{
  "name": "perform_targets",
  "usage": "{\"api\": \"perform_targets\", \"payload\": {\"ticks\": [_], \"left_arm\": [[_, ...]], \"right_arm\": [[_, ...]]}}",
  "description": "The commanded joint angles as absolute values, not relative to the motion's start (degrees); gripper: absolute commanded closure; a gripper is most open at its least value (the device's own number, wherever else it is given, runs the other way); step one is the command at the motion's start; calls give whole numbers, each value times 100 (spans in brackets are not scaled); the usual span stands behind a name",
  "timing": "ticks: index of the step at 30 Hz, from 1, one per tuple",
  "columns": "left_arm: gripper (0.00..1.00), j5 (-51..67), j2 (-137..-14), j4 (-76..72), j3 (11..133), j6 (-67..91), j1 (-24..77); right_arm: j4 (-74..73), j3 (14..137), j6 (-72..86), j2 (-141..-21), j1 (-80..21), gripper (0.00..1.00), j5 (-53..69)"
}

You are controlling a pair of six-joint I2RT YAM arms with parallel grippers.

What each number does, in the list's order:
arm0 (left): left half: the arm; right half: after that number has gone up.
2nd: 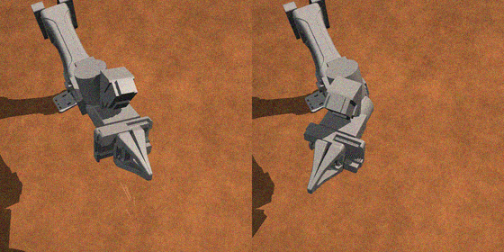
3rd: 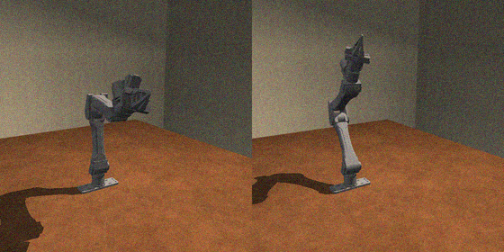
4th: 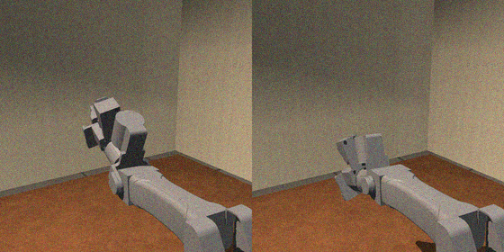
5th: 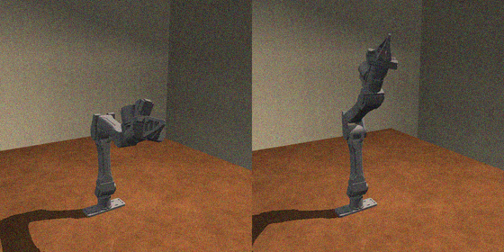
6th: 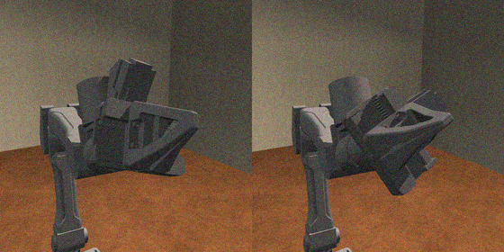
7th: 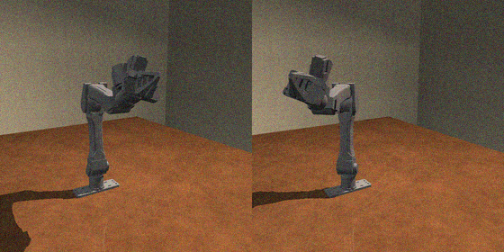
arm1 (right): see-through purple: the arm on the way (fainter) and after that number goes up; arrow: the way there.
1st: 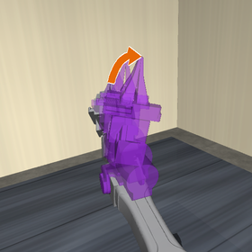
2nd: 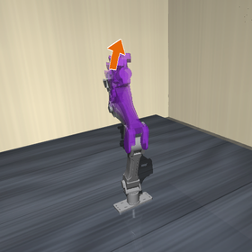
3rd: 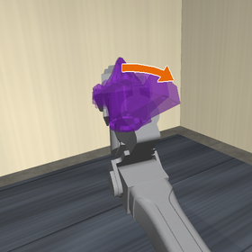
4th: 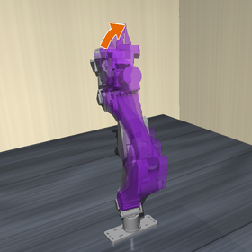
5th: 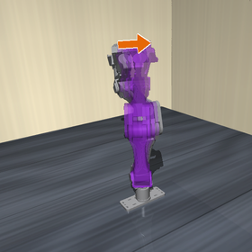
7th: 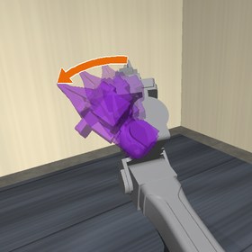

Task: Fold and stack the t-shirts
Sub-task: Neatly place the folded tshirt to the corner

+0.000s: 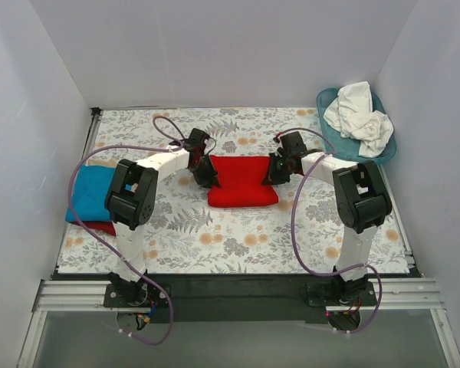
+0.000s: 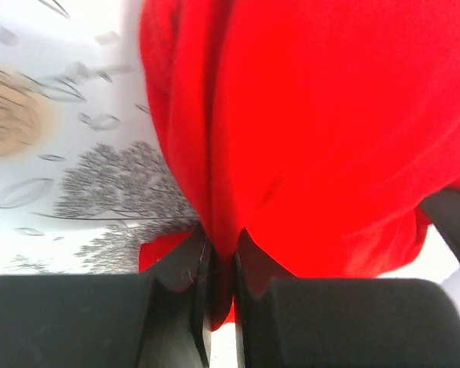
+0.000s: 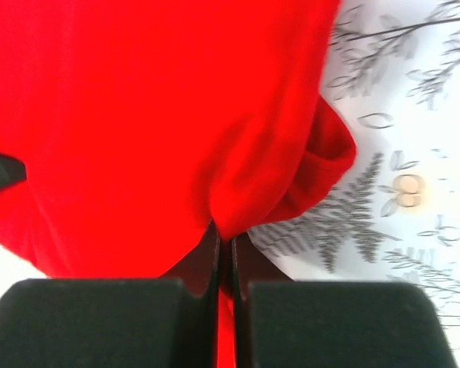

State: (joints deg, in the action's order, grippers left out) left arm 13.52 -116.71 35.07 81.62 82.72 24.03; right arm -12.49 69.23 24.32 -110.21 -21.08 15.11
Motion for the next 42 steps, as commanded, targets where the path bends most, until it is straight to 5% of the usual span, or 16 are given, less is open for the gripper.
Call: {"api": "perform_targets", "payload": {"ticks": [1, 13, 29, 42], "left_arm": [[100, 678, -11628, 4067, 8648, 7998, 2303], [100, -596, -10504, 5377, 9184, 7611, 1741], [100, -1406, -7982, 6223, 7692, 8094, 54], [100, -1837, -6434, 6451, 6557, 8728, -737]], "right_arm": [[-1231, 7198, 2715, -10732, -2329, 99, 1591], [-1213, 8804, 3269, -10731, -3269, 99, 1810], [-1038, 13384, 3182, -13691, -4552, 99, 2575], [1405, 13887, 3480, -14519, -5387, 99, 1724]]}}
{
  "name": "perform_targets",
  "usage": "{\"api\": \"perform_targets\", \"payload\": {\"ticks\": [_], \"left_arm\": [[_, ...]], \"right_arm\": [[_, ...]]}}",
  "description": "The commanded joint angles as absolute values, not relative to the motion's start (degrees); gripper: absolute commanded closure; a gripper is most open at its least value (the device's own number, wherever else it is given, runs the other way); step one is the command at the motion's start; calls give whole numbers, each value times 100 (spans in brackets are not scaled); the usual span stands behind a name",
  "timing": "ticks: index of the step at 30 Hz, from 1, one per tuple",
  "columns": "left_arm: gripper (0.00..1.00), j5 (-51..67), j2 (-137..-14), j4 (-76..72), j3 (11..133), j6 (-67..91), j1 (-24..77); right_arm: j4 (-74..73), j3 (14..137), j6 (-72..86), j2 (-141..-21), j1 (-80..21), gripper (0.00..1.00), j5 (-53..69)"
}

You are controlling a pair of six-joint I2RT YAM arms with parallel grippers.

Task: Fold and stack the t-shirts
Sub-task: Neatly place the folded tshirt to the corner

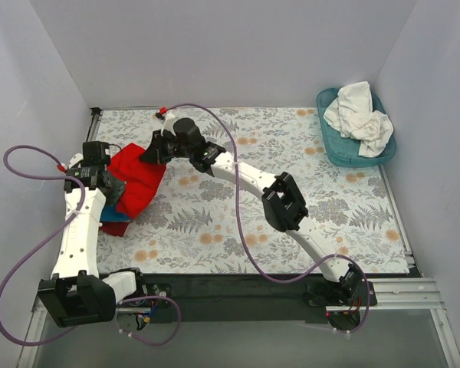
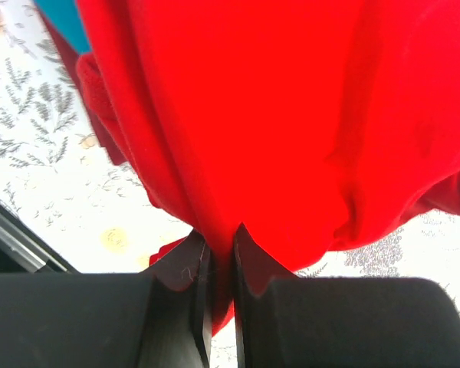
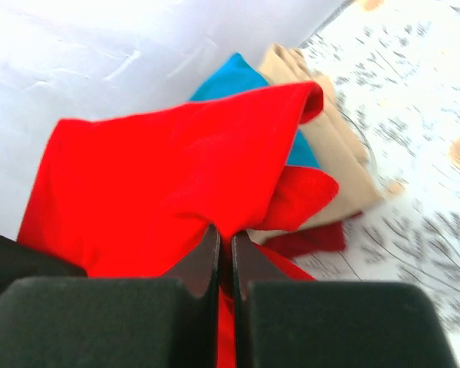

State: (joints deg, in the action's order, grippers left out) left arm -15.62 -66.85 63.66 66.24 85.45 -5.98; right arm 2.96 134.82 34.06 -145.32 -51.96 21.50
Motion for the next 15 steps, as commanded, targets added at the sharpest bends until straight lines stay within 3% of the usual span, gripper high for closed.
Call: {"api": "perform_targets", "payload": {"ticks": [1, 15], "left_arm": [[100, -1837, -6434, 6416, 6557, 8675, -790], [100, -1794, -6759, 5986, 6662, 8491, -2002]], "right_arm": [[1467, 13895, 3480, -14537, -5431, 99, 1670], [2170, 14089, 3753, -15020, -5502, 99, 1381]]}}
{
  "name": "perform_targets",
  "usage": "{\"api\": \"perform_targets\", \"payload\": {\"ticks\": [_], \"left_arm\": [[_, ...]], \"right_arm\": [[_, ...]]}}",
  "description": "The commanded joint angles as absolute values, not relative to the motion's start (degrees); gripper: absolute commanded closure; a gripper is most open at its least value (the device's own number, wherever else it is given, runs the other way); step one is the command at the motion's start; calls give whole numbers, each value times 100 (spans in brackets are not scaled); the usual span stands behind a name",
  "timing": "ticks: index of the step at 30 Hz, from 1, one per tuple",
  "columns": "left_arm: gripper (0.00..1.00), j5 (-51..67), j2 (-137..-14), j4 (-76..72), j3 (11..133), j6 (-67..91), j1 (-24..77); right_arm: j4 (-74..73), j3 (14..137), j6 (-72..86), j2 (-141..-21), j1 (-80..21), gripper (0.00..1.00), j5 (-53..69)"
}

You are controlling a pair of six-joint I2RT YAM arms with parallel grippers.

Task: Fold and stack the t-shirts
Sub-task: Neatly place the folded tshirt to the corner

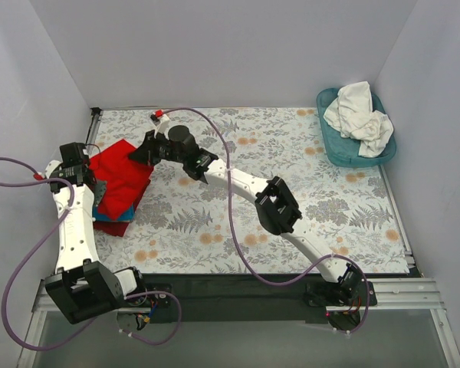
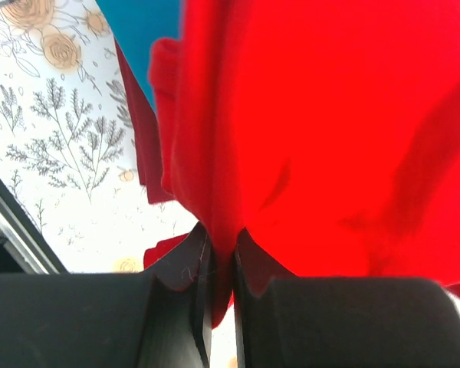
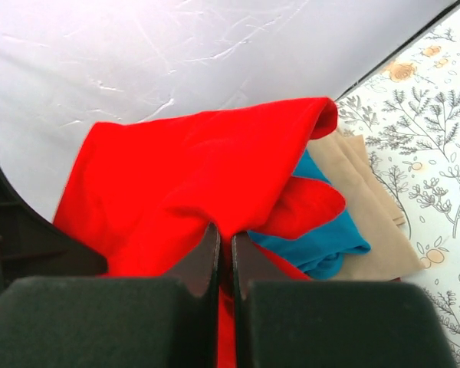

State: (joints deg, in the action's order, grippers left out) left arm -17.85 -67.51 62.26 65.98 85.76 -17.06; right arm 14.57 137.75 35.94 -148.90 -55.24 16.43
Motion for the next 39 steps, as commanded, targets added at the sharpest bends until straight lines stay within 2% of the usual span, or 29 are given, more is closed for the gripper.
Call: {"api": "perform_targets", "payload": {"ticks": [1, 10, 22, 24, 25, 26, 28, 29, 30, 32, 36, 39], "left_arm": [[100, -1715, -6767, 5942, 6619, 8455, -2074], [100, -1468, -6969, 5608, 6390, 8262, -2733], [100, -1117, -7216, 5344, 5890, 8305, -3225], [96, -985, -7225, 5265, 5749, 8367, -3357], [91, -906, -7216, 5230, 5687, 8376, -3401], [81, -879, -7198, 5221, 5626, 8385, -3506], [73, -818, -7181, 5203, 5625, 8367, -3568], [63, -826, -7181, 5212, 5686, 8367, -3603], [60, -826, -7155, 5247, 5739, 8376, -3612], [52, -783, -7128, 5282, 5931, 8376, -3604], [44, -651, -7066, 5370, 6344, 8297, -3612], [43, -502, -7005, 5361, 6661, 8209, -3612]], "right_arm": [[2241, 14089, 3779, -15064, -5502, 99, 1354], [2803, 14247, 4052, -15504, -5590, 99, 1011], [2856, 14063, 3929, -15627, -5651, 99, 1099], [2848, 14019, 3902, -15618, -5643, 99, 1116], [2839, 13992, 3894, -15601, -5634, 92, 1125], [2839, 13966, 3876, -15592, -5634, 71, 1125], [2778, 13931, 3771, -15522, -5625, 46, 1142], [2751, 13913, 3736, -15478, -5616, 35, 1143], [2681, 13904, 3648, -15434, -5608, 19, 1160], [2619, 13817, 3586, -15259, -5546, 5, 1151], [2374, 13632, 3393, -14890, -5406, 2, 1143], [2136, 13308, 3278, -14547, -5274, 2, 1195]]}}
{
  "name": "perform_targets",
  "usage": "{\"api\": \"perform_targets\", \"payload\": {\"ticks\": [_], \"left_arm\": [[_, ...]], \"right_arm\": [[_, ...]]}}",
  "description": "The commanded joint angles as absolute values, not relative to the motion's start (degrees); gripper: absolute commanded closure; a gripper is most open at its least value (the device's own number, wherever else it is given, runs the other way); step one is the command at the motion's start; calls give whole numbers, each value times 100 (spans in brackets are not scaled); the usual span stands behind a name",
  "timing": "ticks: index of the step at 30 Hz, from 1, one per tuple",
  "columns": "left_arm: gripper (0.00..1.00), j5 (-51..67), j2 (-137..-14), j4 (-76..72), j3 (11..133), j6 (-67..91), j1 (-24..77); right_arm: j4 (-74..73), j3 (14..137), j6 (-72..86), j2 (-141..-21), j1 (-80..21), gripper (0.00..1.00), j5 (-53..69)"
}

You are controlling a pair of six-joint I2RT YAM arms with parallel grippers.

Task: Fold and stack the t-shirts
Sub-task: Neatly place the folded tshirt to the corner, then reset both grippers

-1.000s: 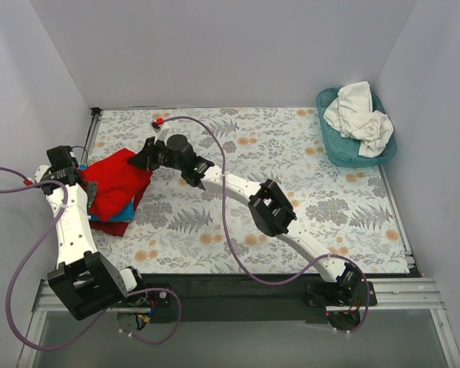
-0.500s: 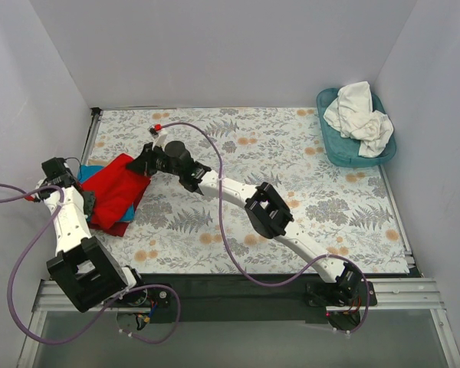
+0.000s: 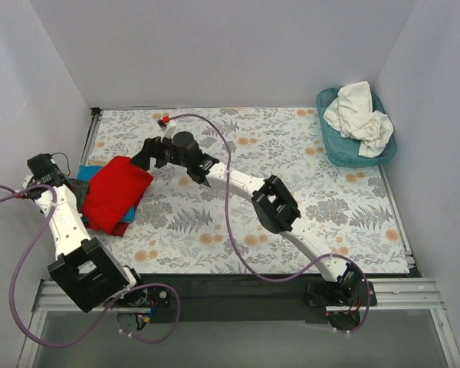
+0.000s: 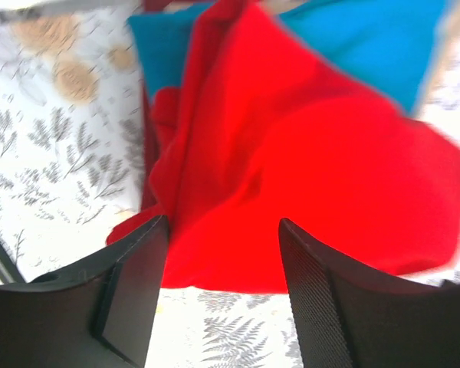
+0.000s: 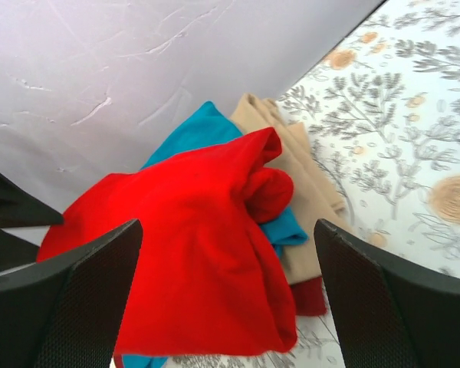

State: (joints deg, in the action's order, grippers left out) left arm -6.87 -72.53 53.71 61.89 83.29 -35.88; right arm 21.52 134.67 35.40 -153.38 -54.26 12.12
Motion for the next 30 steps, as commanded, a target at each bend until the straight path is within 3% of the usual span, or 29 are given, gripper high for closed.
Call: {"api": "perform_targets", "payload": {"ticks": [1, 13, 23, 30], "left_arm": [[41, -449, -6970, 5361, 6732, 8148, -3604], [33, 165, -6926, 4949, 7198, 8086, -2717], [30, -386, -7646, 3912, 7119, 8622, 891], [29, -334, -8147, 2709, 6873, 8570, 2609]], "right_arm": [[2101, 13211, 3261, -14363, -5204, 2, 1213], [1179, 11675, 2909, -13045, -4746, 2, 1328], [870, 8458, 2540, -10365, -4281, 2, 344], [195, 6024, 2408, -8132, -4052, 2, -895]]}}
